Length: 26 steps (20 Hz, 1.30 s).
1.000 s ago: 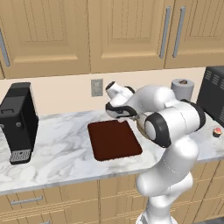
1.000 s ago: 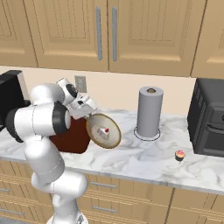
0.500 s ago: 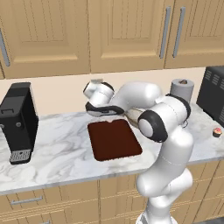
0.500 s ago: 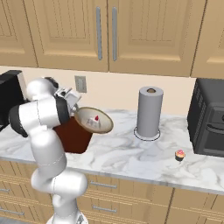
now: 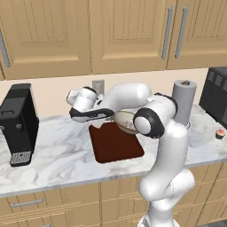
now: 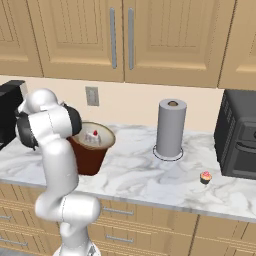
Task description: Place the bowl with cake and the cupcake onto the tray.
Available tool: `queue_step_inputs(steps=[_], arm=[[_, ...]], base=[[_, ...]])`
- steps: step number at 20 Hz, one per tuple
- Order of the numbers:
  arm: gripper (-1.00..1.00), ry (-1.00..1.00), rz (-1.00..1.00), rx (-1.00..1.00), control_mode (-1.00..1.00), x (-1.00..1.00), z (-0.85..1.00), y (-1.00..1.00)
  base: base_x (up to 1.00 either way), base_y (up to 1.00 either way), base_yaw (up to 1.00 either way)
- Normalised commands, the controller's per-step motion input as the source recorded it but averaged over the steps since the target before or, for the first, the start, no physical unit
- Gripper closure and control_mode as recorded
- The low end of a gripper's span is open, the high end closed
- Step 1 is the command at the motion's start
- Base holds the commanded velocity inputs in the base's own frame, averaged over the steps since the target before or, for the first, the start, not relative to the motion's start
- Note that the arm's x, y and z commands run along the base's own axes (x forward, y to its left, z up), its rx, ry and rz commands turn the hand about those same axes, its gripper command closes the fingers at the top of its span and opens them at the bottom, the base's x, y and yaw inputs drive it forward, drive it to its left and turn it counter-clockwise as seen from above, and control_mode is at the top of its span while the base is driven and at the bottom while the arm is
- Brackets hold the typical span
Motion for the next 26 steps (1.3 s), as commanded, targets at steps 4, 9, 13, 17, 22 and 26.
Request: queue_step_inputs(steps=[4,9,13,17,22,26], arm=[[1.00,0.00,0.02,-0.01,-1.00,0.02,-0.13,0.22],[1.00,0.00,0.00,-0.03,-1.00,0.23,-0.37,0.14],[1.00,0.01,0.00,-0.02,-1.00,0.25,-0.20,0.13],[1.00,0.00,0.00,-0.03,-1.00,0.34,-0.07,0.26],[1.00,0.00,-0.03,-0.03,-1.00,0.35,-0.17,0.28],[1.00,0.01,-0.06,-0.01,-1.00,0.28,-0.38,0.21]], base=[[0.00,0.00,0.00],[0.00,0.00,0.00],[0.00,0.00,0.00],[0.00,0.00,0.00],[0.00,0.00,0.00],[0.00,0.00,0.00]])
